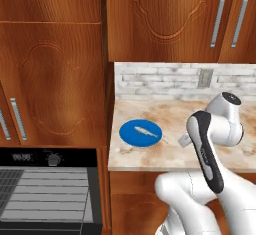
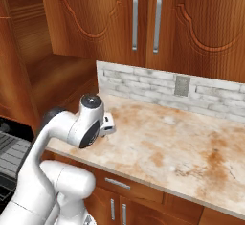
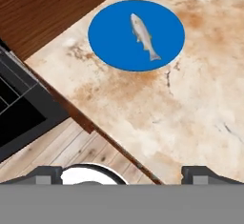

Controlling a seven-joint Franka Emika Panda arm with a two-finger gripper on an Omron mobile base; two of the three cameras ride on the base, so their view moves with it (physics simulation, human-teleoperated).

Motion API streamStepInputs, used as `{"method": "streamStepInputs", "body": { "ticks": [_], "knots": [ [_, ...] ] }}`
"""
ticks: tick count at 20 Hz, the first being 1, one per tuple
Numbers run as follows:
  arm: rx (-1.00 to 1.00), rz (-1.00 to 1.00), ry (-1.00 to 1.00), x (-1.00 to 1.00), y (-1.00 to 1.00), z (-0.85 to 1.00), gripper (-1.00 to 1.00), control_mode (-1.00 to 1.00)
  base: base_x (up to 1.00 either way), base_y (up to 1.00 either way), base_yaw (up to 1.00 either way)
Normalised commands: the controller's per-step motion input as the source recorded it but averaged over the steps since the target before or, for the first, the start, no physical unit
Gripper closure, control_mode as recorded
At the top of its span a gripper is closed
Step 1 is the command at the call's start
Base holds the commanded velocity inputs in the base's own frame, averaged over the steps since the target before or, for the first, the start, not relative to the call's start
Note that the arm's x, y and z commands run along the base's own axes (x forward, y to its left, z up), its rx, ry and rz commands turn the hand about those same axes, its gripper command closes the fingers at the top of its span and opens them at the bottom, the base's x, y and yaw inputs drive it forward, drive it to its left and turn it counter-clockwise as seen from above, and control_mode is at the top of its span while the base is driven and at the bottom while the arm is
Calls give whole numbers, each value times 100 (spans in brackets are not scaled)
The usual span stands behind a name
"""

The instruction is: Take the fish from the oven and place it on the plate on the counter.

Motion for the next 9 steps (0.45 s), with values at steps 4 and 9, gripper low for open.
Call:
{"method": "streamStepInputs", "body": {
  "ticks": [4,9],
  "knots": [
    [0,-12,-6,-83,-2,79,-100,-100,0,0,0],
    [0,-10,-9,-78,0,74,-100,-100,0,0,0]
  ]
}}
